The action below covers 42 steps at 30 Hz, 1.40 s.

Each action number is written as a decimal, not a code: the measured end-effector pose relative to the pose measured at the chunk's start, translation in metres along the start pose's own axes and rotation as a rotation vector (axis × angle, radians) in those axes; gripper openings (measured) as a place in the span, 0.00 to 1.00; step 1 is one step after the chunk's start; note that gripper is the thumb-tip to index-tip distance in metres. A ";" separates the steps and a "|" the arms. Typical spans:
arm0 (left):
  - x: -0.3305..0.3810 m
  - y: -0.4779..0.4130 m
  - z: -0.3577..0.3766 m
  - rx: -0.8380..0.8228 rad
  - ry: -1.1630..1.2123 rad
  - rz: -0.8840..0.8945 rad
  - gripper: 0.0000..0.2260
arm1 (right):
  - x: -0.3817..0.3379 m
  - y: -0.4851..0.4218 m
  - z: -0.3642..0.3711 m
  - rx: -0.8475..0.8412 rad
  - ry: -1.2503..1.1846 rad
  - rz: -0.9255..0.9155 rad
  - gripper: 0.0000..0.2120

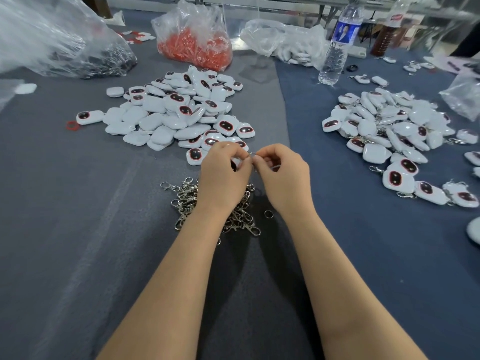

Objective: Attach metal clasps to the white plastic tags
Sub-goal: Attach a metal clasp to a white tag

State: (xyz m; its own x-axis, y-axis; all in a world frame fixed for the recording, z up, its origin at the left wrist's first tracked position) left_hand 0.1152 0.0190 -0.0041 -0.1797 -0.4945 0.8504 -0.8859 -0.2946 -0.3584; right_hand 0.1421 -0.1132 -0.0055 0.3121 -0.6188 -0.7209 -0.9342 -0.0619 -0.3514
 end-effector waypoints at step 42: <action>-0.001 0.002 -0.001 0.037 0.027 -0.033 0.02 | -0.005 0.003 -0.003 0.005 0.001 -0.021 0.05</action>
State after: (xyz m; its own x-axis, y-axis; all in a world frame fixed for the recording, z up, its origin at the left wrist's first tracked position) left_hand 0.1137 0.0194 -0.0052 -0.1630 -0.4621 0.8717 -0.8751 -0.3405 -0.3440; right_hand 0.1372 -0.1129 -0.0015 0.3318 -0.6179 -0.7128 -0.9265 -0.0712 -0.3695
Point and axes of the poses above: each hand's wrist, its own y-axis away from the middle knuckle, its own z-axis out of the palm, x = y × z, the point moved 10 cm from there along -y, towards the middle knuckle, and after that the axes turned 9 degrees about y, right-handed, at the moved point
